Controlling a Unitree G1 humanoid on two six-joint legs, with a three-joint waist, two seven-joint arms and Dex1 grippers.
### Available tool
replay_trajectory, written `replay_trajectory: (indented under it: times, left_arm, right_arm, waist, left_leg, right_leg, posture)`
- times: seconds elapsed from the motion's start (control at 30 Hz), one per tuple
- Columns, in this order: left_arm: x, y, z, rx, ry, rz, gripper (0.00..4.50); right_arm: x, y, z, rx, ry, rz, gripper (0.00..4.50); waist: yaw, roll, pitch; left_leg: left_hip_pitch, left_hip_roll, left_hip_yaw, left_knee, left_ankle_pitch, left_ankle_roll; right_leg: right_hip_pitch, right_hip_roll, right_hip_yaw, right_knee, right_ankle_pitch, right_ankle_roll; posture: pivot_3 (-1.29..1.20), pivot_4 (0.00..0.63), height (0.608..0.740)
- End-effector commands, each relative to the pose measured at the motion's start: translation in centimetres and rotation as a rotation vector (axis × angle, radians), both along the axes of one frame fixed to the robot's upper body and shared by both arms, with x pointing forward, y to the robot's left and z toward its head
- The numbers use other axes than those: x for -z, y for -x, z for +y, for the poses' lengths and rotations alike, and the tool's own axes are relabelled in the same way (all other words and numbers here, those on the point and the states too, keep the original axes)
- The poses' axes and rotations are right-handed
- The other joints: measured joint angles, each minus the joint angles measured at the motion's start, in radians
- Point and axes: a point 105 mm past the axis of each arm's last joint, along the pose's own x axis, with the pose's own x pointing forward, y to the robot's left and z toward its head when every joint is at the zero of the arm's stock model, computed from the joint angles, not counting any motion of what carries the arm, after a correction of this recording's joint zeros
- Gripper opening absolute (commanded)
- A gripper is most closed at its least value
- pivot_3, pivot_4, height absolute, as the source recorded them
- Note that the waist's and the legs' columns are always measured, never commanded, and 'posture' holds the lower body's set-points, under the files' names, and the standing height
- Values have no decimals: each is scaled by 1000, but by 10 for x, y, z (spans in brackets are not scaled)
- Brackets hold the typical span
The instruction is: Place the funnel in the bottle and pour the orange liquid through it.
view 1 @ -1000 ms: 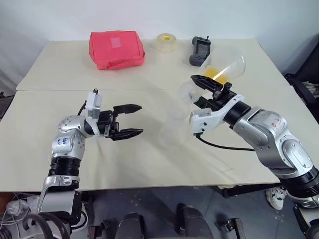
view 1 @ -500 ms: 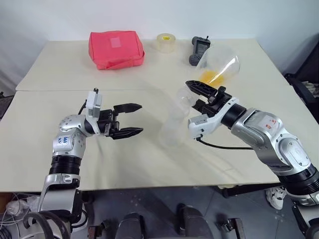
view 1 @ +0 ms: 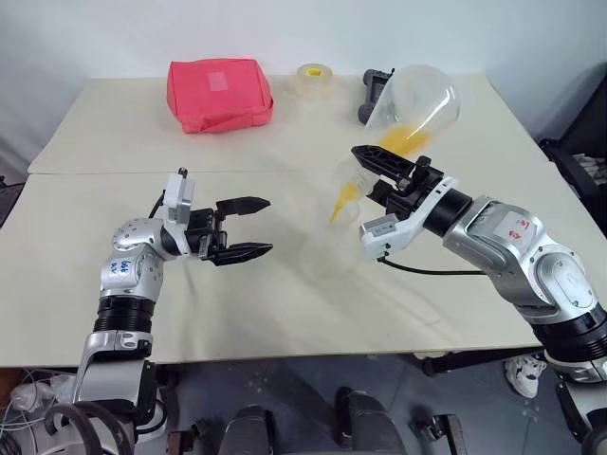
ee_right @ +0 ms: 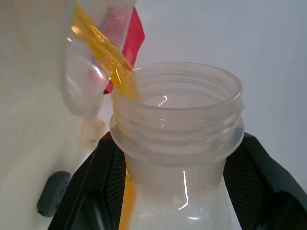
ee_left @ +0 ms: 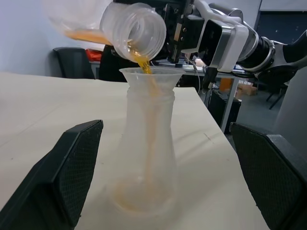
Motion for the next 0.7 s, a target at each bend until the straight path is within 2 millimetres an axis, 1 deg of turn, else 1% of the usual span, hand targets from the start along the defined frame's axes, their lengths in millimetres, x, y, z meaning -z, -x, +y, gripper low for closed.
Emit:
replay_trajectory:
  times: [0.03,0.23,0.7]
  left_arm:
    - [-10,0,-2,10,-4,-49,4500]
    - [-10,1,-2,8,-3,-49,4500]
    - [-10,1,-4,9,-3,-48,4500]
  right_arm:
    - [-21,5,-2,-12,-30,-80,2425]
    - [-21,4,-3,-15,-23,-88,2425]
    - [-20,1,-3,-20,0,-111,2425]
  waist:
    - [-2,0,0]
    - [-13,0,0]
    - [-14,0,0]
  left_leg:
    - [0,0,0,0,0,0]
    - [0,0,0,0,0,0]
    - [0,0,0,0,0,0]
  right_leg:
    - [0,0,0,0,0,0]
    - [0,0,0,0,0,0]
    - [0,0,0,1,0,0]
  posture:
    - [0,150,740]
    - [0,150,740]
    - [0,150,740]
